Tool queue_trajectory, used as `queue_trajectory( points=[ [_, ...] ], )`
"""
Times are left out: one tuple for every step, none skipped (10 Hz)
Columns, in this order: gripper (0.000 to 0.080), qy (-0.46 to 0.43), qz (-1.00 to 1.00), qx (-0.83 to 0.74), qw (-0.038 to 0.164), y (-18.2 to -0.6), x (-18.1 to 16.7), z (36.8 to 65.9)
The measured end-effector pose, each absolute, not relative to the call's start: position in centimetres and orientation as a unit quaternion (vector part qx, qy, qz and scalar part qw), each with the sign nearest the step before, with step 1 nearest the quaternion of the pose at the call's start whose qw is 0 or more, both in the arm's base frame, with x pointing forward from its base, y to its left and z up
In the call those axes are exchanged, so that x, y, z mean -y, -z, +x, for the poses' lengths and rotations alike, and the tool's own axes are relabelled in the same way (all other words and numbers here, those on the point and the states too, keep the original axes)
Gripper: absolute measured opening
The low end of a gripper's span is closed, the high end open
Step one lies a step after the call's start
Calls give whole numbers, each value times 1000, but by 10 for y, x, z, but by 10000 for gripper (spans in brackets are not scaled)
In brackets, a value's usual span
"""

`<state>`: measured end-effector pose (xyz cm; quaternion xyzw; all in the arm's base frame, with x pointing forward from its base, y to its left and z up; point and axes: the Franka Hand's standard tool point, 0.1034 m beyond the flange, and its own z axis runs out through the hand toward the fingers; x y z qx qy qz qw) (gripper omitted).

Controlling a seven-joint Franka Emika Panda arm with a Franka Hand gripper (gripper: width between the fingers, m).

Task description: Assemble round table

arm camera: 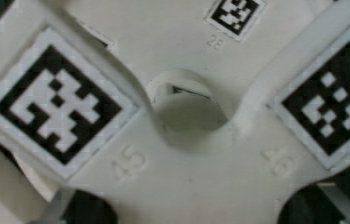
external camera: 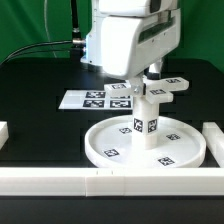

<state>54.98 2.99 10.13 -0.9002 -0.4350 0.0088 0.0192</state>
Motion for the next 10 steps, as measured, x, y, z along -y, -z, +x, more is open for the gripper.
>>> queue_trajectory(
  points=[
    [442, -9, -923, 383, 20, -101, -30, 550],
    [442, -10, -944, 329, 23, -101, -31, 549],
    [442, -10, -957, 290, 23, -101, -31, 549],
    [442, 0, -964, 264, 19, -101, -33, 552],
    [442, 8, -971, 236, 18, -101, -34, 554],
    [442, 7, -980, 197, 18, -101, -34, 554],
    [442, 7, -986, 167, 18, -101, -34, 554],
    [442, 6, -990, 137, 19, -101, -34, 554],
    [442, 6, -995, 98, 21, -100, -34, 554],
    [442, 6, -999, 31, 29, -100, -34, 554]
  ],
)
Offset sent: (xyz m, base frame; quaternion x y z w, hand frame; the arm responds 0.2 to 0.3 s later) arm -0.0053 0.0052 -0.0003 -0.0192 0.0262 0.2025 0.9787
